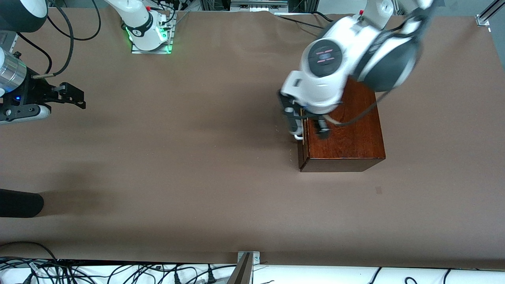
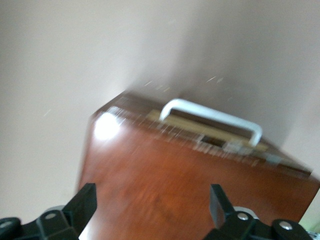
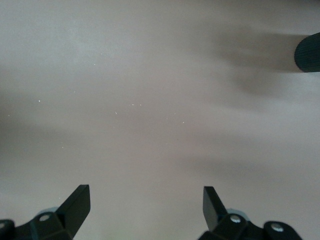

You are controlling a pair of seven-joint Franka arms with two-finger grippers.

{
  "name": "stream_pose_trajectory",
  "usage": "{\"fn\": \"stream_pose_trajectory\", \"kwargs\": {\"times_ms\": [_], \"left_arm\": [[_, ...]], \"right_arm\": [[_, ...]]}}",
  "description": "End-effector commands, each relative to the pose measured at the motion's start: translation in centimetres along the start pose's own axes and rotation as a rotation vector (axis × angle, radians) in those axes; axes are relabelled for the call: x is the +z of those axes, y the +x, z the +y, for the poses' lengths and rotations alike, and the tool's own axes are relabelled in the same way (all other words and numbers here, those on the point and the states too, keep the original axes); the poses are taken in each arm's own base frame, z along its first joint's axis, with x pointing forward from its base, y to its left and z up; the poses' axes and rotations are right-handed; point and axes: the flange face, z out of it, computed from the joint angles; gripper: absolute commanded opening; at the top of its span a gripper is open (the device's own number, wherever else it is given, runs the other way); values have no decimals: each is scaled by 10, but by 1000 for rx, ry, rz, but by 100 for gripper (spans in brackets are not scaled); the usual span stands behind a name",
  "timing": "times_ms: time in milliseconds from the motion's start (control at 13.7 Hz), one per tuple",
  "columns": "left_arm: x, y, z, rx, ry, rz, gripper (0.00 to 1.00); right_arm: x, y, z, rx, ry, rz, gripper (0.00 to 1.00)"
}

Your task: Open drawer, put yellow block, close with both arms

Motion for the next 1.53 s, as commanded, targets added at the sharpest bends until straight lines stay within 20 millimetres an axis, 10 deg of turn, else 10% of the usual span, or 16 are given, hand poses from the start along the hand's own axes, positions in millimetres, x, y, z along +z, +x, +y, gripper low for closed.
{"fn": "stream_pose_trajectory", "kwargs": {"times_ms": [0, 219, 583, 1094, 1458], "left_arm": [[-24, -65, -32, -141, 2, -25, 100], [-71, -133, -66, -404, 56, 9, 100], [-92, -193, -54, -950, 30, 119, 100], [-58, -274, -73, -1283, -89, 270, 100], [-39, -277, -67, -1204, -98, 234, 100]], "right_arm": [[-5, -1, -1, 13, -5, 2, 100], [-5, 0, 0, 16, -4, 4, 100], [-5, 0, 0, 16, -4, 5, 100], [-5, -1, 2, 19, -2, 1, 100], [-4, -2, 4, 22, -1, -2, 100]]}}
